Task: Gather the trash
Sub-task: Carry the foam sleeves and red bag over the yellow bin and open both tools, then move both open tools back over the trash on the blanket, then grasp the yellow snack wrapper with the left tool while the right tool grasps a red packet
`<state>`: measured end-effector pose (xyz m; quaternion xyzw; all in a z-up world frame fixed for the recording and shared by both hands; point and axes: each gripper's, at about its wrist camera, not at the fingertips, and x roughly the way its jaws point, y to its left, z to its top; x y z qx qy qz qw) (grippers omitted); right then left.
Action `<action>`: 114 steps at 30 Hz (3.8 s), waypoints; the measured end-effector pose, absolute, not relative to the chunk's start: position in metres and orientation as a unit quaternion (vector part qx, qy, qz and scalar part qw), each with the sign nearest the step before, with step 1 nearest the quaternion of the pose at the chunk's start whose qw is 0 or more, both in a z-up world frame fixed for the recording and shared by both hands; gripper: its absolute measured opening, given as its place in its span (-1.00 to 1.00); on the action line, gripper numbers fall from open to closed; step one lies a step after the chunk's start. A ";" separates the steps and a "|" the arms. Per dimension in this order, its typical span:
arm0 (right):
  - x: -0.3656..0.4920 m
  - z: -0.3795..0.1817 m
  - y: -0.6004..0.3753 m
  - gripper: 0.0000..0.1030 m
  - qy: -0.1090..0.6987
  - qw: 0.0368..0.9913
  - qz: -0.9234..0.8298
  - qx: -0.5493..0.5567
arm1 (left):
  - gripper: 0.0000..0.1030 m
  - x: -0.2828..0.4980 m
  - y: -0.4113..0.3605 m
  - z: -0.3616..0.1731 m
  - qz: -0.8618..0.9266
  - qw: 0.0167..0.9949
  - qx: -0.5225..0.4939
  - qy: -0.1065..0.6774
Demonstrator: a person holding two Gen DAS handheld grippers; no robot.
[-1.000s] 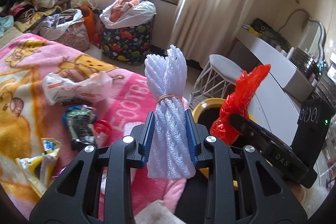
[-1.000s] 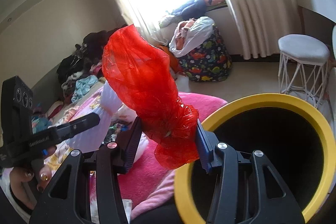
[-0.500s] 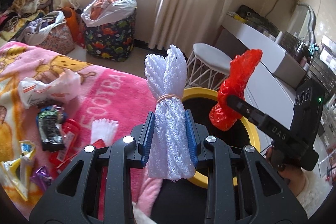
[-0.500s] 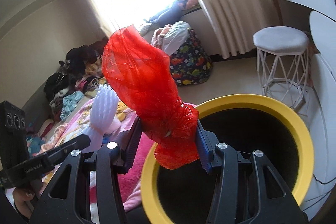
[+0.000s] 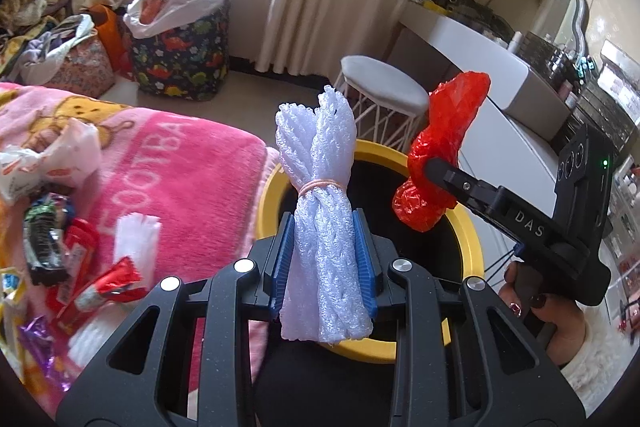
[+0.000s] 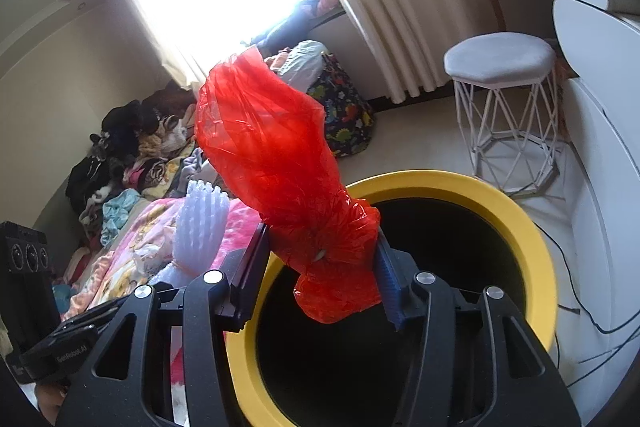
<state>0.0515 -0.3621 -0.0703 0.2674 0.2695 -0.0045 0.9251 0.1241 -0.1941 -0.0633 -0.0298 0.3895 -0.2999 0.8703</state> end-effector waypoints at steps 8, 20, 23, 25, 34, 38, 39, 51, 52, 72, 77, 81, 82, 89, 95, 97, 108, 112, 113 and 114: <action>0.046 -0.075 -0.376 0.27 0.275 0.916 -0.036 0.290 | -0.16 0.131 -0.205 -0.074 -0.313 0.861 -0.037 0.399; 0.051 -0.074 -0.360 0.44 0.277 0.922 -0.025 0.269 | 0.78 0.122 -0.176 -0.058 -0.266 0.895 -0.048 0.354; 0.052 -0.072 -0.353 0.45 0.277 0.925 -0.016 0.261 | 0.78 0.119 -0.166 -0.055 -0.256 0.901 -0.049 0.346; 0.053 -0.070 -0.349 0.45 0.277 0.927 -0.011 0.254 | 0.78 0.117 -0.160 -0.054 -0.250 0.904 -0.051 0.342; 0.059 -0.059 -0.320 0.46 0.277 0.936 0.018 0.217 | 0.78 0.113 -0.136 -0.045 -0.226 0.917 -0.058 0.323; 0.061 -0.056 -0.307 0.46 0.279 0.937 0.033 0.206 | 0.78 0.113 -0.126 -0.042 -0.217 0.921 -0.063 0.318; 0.062 -0.055 -0.303 0.46 0.280 0.938 0.037 0.203 | 0.78 0.112 -0.123 -0.041 -0.214 0.922 -0.064 0.317; 0.066 -0.052 -0.252 0.46 0.298 0.935 0.096 0.168 | 0.78 0.109 -0.077 -0.040 -0.173 0.932 -0.085 0.307; 0.067 -0.052 -0.248 0.46 0.300 0.934 0.101 0.165 | 0.78 0.109 -0.074 -0.041 -0.170 0.933 -0.087 0.306; 0.092 -0.058 -0.159 0.46 0.357 0.909 0.174 0.124 | 0.78 0.102 0.023 -0.040 -0.071 0.946 -0.121 0.293; 0.106 -0.068 -0.148 0.45 0.376 0.902 0.173 0.119 | 0.78 0.098 0.045 -0.046 -0.049 0.945 -0.128 0.297; 0.115 -0.076 -0.142 0.31 0.389 0.896 0.176 0.124 | 0.78 0.095 0.059 -0.055 -0.037 0.942 -0.133 0.306; 0.118 -0.078 -0.142 0.29 0.392 0.894 0.178 0.127 | 0.78 0.094 0.062 -0.059 -0.034 0.941 -0.133 0.310; 0.131 -0.093 -0.145 0.02 0.414 0.878 0.186 0.153 | 0.78 0.089 0.078 -0.076 -0.026 0.932 -0.147 0.331; 0.136 -0.095 -0.147 -0.17 0.420 0.873 0.189 0.161 | 0.78 0.086 0.093 -0.092 -0.023 0.922 -0.168 0.349; 0.137 -0.096 -0.147 -0.24 0.423 0.871 0.190 0.164 | 0.74 0.086 0.097 -0.097 -0.022 0.918 -0.176 0.356; 0.139 -0.099 -0.146 -0.67 0.431 0.865 0.197 0.163 | 0.49 0.089 0.099 -0.117 -0.040 0.899 -0.212 0.381; 0.135 -0.092 -0.143 -0.87 0.421 0.871 0.206 0.150 | 0.35 0.091 0.096 -0.120 -0.043 0.894 -0.219 0.388; 0.133 -0.090 -0.142 -0.91 0.416 0.873 0.209 0.146 | 0.33 0.092 0.096 -0.121 -0.043 0.892 -0.222 0.390; 0.132 -0.087 -0.141 -0.94 0.412 0.875 0.211 0.142 | 0.24 0.092 0.096 -0.122 -0.043 0.891 -0.225 0.392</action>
